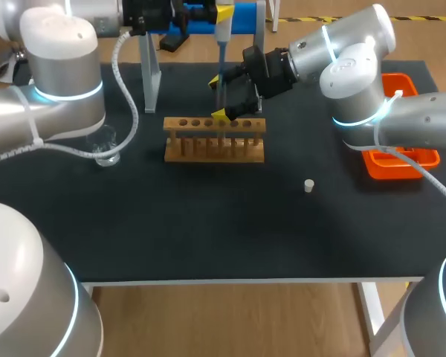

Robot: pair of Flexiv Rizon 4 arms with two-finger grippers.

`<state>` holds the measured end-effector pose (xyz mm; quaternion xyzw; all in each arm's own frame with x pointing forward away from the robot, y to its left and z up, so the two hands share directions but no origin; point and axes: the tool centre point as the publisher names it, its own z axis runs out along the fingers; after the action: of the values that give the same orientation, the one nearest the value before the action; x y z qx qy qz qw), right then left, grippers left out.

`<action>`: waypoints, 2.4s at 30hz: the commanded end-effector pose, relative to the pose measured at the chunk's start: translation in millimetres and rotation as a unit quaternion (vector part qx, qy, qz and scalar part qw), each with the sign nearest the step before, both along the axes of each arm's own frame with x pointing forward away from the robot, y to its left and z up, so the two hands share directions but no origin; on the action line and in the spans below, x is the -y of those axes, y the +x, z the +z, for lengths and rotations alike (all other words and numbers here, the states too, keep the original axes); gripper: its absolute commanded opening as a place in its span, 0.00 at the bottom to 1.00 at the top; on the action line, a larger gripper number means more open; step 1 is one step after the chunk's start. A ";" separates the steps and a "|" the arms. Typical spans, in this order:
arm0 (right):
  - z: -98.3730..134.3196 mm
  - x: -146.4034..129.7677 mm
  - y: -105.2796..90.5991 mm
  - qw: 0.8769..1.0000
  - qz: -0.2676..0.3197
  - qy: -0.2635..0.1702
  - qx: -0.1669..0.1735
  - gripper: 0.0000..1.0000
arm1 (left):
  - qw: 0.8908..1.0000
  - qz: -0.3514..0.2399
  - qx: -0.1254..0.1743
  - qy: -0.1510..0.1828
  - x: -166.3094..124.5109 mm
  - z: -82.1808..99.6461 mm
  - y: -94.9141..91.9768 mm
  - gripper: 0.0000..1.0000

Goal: Invert the test tube, pick up the pipette, mount the tip to pipette, aspirate from beaker and dispense into the tube, eject the tip, return the pipette, and cap with the stopper.

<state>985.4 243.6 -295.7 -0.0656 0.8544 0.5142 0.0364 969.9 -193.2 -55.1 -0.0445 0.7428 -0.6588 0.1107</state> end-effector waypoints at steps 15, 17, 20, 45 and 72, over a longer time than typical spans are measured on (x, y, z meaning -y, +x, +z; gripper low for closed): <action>0.3 0.6 -0.1 1.000 0.000 -0.001 0.000 1.00 | 1.000 -0.004 0.005 -0.006 4.4 -9.2 0.8 0.00; 0.3 0.6 -0.1 1.000 0.000 -0.001 0.000 1.00 | 1.000 -0.004 0.005 -0.005 4.5 -10.0 1.1 0.00; 0.3 0.6 -0.1 1.000 0.000 -0.001 0.000 1.00 | 1.000 -0.003 0.004 -0.002 3.4 -11.5 1.0 0.00; 0.3 0.6 -0.1 1.000 0.000 -0.001 0.000 1.00 | 1.000 -0.001 0.001 0.003 2.1 -21.5 1.5 0.00; 0.3 0.6 -0.1 1.000 0.000 -0.001 0.000 1.00 | 1.000 0.002 -0.001 -0.002 1.7 -30.9 3.3 0.00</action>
<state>985.4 243.6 -295.7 -0.0656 0.8544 0.5142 0.0364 972.9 -193.4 -84.1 -0.0465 0.7438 -0.6578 0.1090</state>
